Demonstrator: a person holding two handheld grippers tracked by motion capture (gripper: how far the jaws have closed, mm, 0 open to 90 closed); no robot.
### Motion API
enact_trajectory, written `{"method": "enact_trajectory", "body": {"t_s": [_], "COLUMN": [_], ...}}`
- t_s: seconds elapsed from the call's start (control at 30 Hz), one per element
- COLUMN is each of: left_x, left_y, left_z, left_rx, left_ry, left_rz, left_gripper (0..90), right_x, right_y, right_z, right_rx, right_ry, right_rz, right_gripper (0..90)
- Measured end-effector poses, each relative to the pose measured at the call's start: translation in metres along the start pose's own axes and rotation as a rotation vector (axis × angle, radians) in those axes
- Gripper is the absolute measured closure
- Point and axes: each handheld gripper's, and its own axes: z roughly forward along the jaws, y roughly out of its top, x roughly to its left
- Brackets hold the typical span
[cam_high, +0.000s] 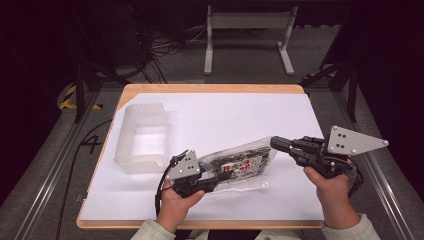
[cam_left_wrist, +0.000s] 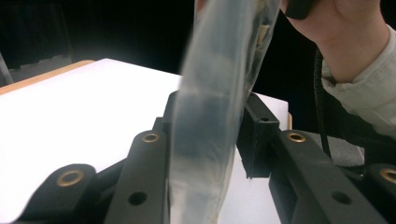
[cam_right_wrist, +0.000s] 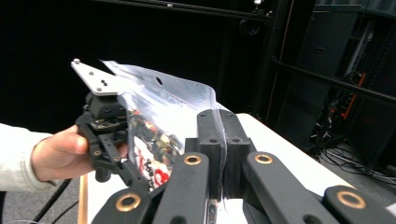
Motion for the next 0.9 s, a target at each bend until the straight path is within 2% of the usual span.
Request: {"method": "enact_trajectory", "body": {"t_s": [0.1,0.17,0.27,0.43,0.53,0.77,0.8,0.9], "left_x": [-0.002,-0.002,-0.001,0.001,0.006,0.021,0.023,0.029], "left_y": [0.001,0.003,0.005,0.012,0.015,0.027,0.030,0.036], "left_z": [0.000,0.000,-0.003,-0.008,-0.013,-0.024,-0.027,-0.033], "left_rx": [0.000,0.011,0.010,0.016,-0.004,-0.047,-0.047,-0.048], "left_ry": [-0.005,-0.002,-0.021,-0.006,0.006,0.040,0.047,0.066], "left_rz": [0.009,0.033,0.031,0.062,0.057,0.037,0.043,0.026], "left_gripper": [70.2,70.9,72.0,72.8,73.0,73.1,73.0,73.0], "right_x": [-0.001,-0.002,-0.004,-0.006,-0.009,-0.018,-0.019,-0.022], "right_y": [0.000,0.000,-0.001,-0.001,-0.001,-0.005,-0.006,-0.009], "right_z": [-0.001,-0.001,-0.001,-0.001,-0.003,-0.008,-0.008,-0.008], "right_rx": [-0.005,-0.005,-0.009,-0.019,-0.026,-0.034,-0.026,-0.017], "right_ry": [-0.011,-0.021,-0.025,-0.060,-0.090,-0.127,-0.128,-0.143], "right_rz": [0.004,0.006,0.023,0.035,0.045,0.080,0.086,0.094], "right_gripper": [88.7,86.5,78.5,62.2,53.5,50.8,50.8,50.8]}}
